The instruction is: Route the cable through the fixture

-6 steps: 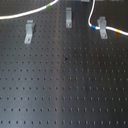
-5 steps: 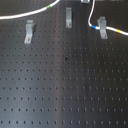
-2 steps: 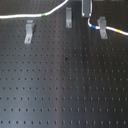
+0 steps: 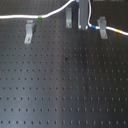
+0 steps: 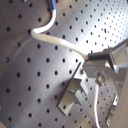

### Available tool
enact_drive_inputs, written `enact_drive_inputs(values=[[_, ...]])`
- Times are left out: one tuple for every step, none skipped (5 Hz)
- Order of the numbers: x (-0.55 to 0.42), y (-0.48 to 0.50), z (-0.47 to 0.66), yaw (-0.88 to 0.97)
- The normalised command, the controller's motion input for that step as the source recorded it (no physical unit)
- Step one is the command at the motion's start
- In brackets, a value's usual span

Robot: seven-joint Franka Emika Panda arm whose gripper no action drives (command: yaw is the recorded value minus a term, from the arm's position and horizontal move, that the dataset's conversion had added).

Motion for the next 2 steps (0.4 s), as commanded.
enact_drive_inputs(values=[[-0.386,-0.039,0.01,0.09],[-0.508,0.017,0.04,0.18]])
